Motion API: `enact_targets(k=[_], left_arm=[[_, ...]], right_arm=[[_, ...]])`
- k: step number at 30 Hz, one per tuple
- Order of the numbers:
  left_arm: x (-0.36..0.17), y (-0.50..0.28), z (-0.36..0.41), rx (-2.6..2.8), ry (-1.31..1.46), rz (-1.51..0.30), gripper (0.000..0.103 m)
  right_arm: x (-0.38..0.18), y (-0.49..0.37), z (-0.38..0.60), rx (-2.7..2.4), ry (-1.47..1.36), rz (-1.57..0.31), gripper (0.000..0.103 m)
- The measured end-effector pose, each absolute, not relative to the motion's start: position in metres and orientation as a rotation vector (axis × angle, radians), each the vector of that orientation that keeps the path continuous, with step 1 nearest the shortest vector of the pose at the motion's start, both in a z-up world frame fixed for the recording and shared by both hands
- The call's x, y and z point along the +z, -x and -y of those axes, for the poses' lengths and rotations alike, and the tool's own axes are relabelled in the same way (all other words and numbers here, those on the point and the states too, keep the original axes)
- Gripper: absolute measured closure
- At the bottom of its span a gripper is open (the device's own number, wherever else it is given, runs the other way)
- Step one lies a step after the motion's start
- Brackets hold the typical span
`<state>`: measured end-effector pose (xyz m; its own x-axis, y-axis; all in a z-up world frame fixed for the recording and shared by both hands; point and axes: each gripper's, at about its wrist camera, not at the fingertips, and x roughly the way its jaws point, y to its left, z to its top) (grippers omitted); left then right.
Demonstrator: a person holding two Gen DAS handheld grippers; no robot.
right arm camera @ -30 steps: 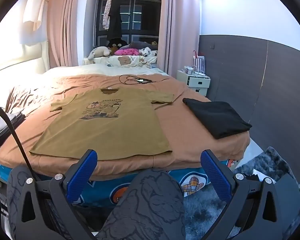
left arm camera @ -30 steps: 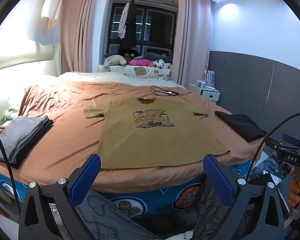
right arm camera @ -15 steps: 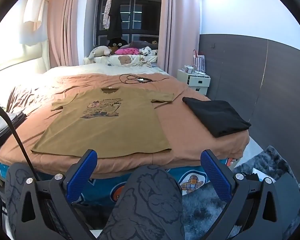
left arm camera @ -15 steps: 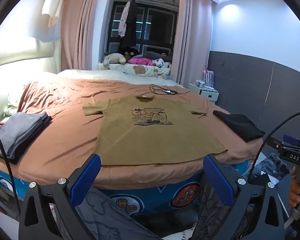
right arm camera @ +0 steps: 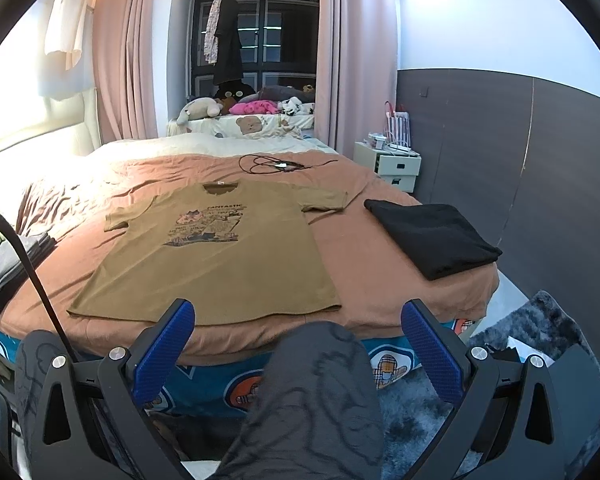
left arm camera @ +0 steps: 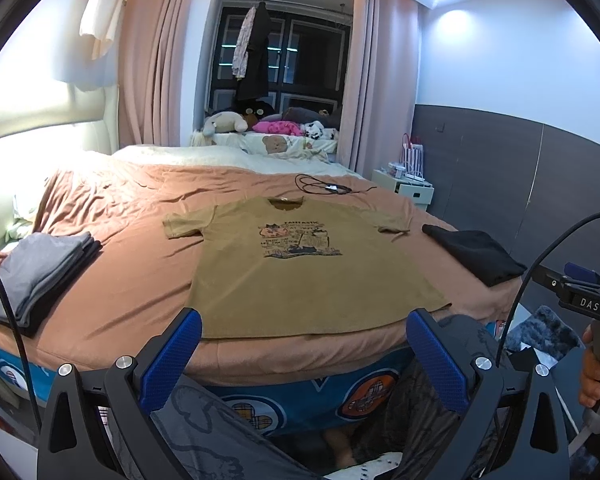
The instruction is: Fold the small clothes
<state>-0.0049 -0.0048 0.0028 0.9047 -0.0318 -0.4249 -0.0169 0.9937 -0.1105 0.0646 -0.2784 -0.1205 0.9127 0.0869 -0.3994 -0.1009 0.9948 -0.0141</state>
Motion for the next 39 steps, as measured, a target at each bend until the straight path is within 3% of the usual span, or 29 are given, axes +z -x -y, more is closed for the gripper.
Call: enact_targets(k=[39], left_arm=[[0.009, -0.002, -0.008, 0.003, 0.107, -0.44, 0.0]], right_arm=[[-0.12, -0.076, 0.272, 0.109, 0.004, -0.414, 0.0]])
